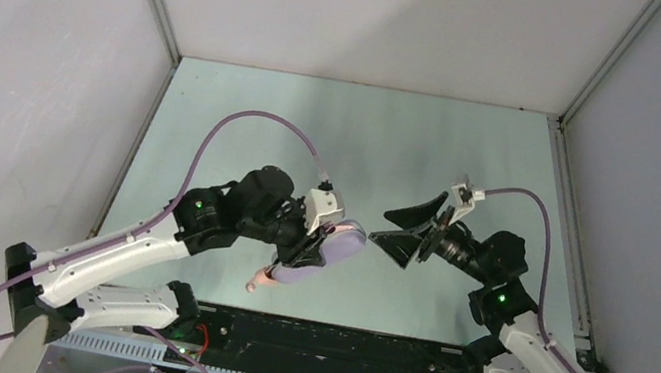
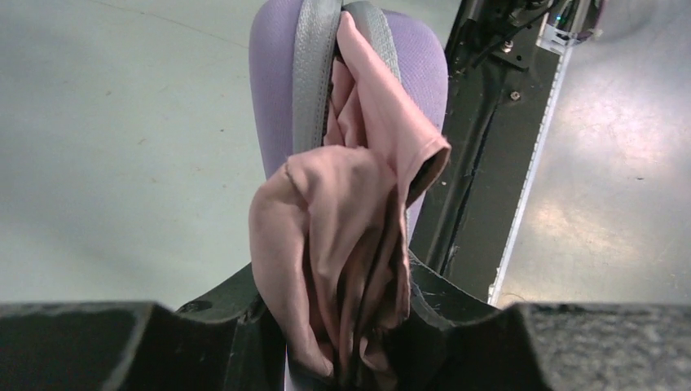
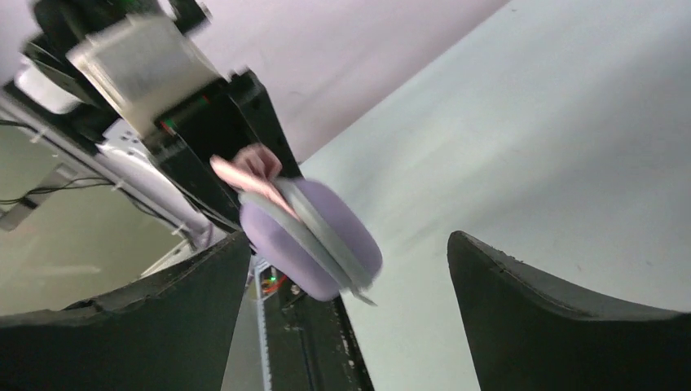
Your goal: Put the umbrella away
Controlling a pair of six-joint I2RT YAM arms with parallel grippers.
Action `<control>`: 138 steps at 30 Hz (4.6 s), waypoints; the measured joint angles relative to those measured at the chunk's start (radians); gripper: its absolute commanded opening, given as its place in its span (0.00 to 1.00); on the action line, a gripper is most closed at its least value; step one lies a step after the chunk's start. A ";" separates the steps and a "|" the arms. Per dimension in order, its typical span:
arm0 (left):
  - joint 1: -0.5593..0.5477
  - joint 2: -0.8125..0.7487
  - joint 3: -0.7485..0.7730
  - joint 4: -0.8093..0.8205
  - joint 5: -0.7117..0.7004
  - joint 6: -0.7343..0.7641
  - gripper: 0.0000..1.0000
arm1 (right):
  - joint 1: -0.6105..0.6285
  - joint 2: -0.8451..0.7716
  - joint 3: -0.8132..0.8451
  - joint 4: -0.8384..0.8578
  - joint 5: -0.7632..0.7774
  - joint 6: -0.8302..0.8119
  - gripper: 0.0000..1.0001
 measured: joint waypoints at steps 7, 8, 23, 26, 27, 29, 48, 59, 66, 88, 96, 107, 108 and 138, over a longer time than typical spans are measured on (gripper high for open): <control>0.000 0.084 0.156 -0.088 -0.032 0.004 0.00 | 0.127 -0.171 -0.199 -0.061 0.245 -0.223 0.78; 0.000 0.090 0.165 -0.092 -0.033 0.005 0.00 | 0.144 -0.177 -0.220 -0.056 0.267 -0.250 0.76; 0.000 0.164 0.227 -0.206 -0.019 0.002 0.00 | 0.380 0.050 -0.197 0.070 0.444 -0.656 0.50; 0.000 0.164 0.227 -0.213 -0.019 0.002 0.00 | 0.387 0.082 -0.183 0.102 0.454 -0.686 0.40; 0.000 0.164 0.227 -0.214 -0.019 0.002 0.00 | 0.387 0.090 -0.181 0.112 0.455 -0.691 0.30; 0.000 0.164 0.227 -0.217 -0.018 0.002 0.00 | 0.387 0.103 -0.174 0.123 0.458 -0.699 0.15; 0.002 0.221 0.285 -0.296 -0.074 0.003 0.00 | 0.355 -0.038 -0.168 -0.013 0.522 -0.811 0.00; 0.002 0.242 0.285 -0.389 -0.100 0.002 0.00 | 0.239 -0.130 -0.185 -0.019 0.707 -0.618 0.81; 0.002 0.161 0.277 -0.272 -0.106 0.024 0.00 | 0.085 -0.113 -0.190 0.000 0.620 0.051 0.98; 0.001 0.116 0.051 0.329 -0.168 0.196 0.00 | 0.341 0.532 -0.152 0.826 1.061 1.361 0.79; 0.003 0.145 0.028 0.470 -0.185 0.208 0.00 | 0.336 0.457 -0.151 0.729 1.132 1.371 0.49; 0.015 0.179 0.028 0.496 -0.203 0.221 0.00 | 0.311 0.307 -0.152 0.496 1.135 1.386 0.16; 0.016 0.181 0.028 0.496 -0.203 0.221 0.00 | 0.311 0.285 -0.152 0.462 1.138 1.390 0.12; 0.044 0.463 0.172 0.309 -0.265 0.145 0.00 | -0.069 0.219 0.083 -0.189 0.501 1.026 0.00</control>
